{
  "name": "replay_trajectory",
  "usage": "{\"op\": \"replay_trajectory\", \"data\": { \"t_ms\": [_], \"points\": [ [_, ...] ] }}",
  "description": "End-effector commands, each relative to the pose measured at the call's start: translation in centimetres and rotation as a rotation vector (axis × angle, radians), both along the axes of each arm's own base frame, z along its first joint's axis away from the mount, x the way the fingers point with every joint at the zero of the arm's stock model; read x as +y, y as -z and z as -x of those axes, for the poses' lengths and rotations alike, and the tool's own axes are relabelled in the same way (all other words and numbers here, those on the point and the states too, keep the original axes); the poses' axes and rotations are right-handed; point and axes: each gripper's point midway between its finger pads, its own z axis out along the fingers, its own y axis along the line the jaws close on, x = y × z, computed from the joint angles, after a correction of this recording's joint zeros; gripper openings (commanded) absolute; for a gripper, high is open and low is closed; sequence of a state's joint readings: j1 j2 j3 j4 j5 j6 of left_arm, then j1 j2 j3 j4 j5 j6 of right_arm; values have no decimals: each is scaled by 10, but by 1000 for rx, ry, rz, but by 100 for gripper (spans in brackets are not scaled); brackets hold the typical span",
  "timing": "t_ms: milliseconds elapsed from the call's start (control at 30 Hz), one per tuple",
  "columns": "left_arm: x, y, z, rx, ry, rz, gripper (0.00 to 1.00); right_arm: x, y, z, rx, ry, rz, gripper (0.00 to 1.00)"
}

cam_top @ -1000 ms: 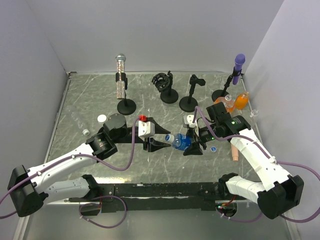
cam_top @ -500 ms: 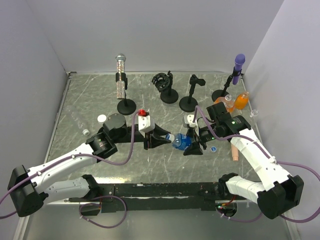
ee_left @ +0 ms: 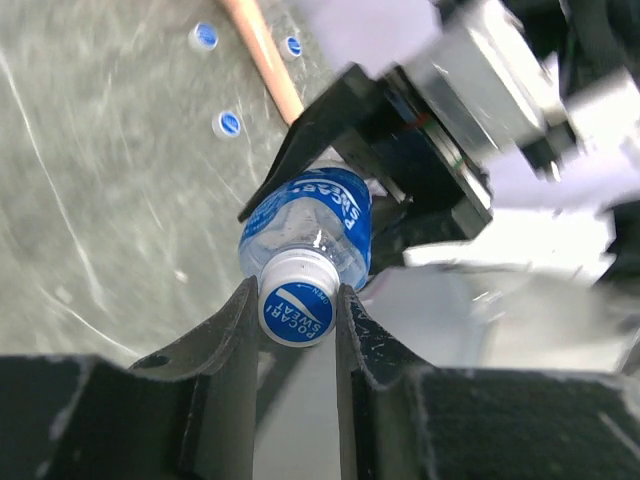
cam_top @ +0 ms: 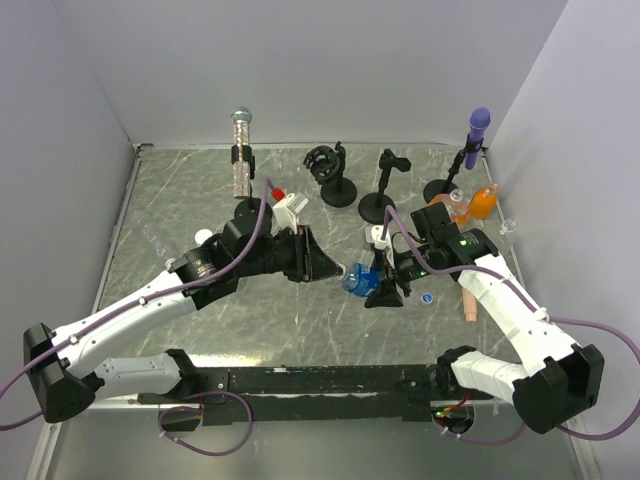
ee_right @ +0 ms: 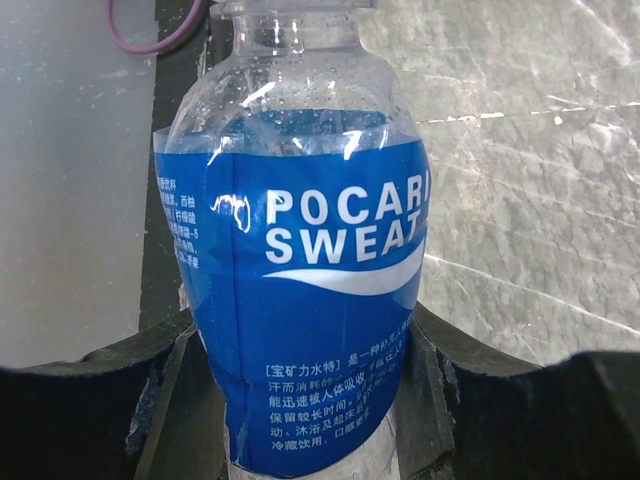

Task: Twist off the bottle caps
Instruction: Unscrew the bottle cap from the plastic bottle.

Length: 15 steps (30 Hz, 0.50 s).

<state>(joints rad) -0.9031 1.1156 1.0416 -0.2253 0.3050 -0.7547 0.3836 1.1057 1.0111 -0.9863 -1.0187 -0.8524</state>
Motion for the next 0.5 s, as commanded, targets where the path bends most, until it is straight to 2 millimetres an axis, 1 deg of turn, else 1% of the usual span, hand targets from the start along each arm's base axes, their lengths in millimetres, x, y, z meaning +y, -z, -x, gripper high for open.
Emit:
{"op": "replay_trajectory", "data": {
  "t_ms": [0,33,67,133,167,200,233,267,333,400,467],
  "points": [
    [10,-10,-9,313,-230,74,1,3,-9,-5,-53,-19,-23,25],
    [9,-12,-9,310,-226,87,1,3,-10,-5,-53,-18,-24,25],
    [8,-13,-8,315,-218,88,6,3,-10,-5,-55,-18,-25,25],
    [5,-13,-8,297,-200,79,29,2,-9,-5,-53,-15,-22,25],
    [4,-11,-8,288,-194,70,45,2,-9,-5,-56,-15,-22,25],
    [5,-10,-10,263,-194,64,58,2,-9,-4,-54,-14,-21,25],
    [5,-10,-10,242,-187,64,68,2,-8,-3,-54,-15,-20,25],
    [6,-12,-10,216,-180,69,76,2,-9,-4,-54,-14,-21,25],
    [12,-12,-11,161,-180,58,87,2,-8,-3,-55,-15,-21,25],
    [19,-14,-9,81,-157,42,94,2,-8,-4,-54,-15,-22,25],
    [24,-17,0,-48,-79,22,98,2,-9,-4,-55,-17,-24,25]
  ]
}}
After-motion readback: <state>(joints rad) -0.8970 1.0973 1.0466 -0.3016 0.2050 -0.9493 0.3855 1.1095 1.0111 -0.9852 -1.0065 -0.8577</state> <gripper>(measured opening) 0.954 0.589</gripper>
